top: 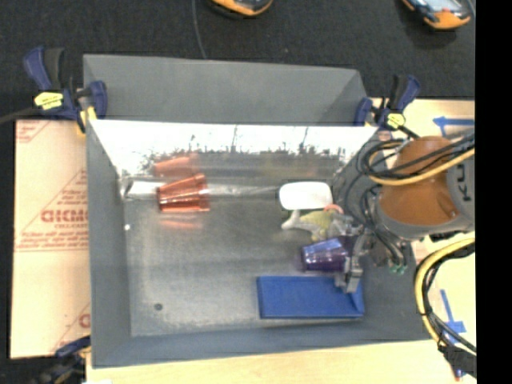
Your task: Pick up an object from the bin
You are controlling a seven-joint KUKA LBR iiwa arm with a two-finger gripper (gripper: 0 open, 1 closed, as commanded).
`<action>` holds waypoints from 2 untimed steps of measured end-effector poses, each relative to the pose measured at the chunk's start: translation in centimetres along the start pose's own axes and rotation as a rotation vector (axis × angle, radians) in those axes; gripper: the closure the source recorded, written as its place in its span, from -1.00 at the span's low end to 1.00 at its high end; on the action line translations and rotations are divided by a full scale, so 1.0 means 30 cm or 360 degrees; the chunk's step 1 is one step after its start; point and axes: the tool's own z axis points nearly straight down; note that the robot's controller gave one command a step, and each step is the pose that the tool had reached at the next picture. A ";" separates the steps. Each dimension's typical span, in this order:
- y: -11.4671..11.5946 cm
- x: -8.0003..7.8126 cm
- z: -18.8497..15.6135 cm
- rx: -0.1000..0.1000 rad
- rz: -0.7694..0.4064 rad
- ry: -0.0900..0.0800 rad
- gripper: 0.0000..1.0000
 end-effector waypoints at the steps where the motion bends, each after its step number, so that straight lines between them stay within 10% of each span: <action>1: 0.002 -0.002 -0.014 -0.0001 -0.0002 -0.0003 1.00; 2: 0.003 -0.003 -0.076 -0.0001 -0.0004 -0.0008 1.00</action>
Offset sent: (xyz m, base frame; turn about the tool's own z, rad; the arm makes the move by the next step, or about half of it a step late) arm 0.0003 0.0005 0.0335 0.0006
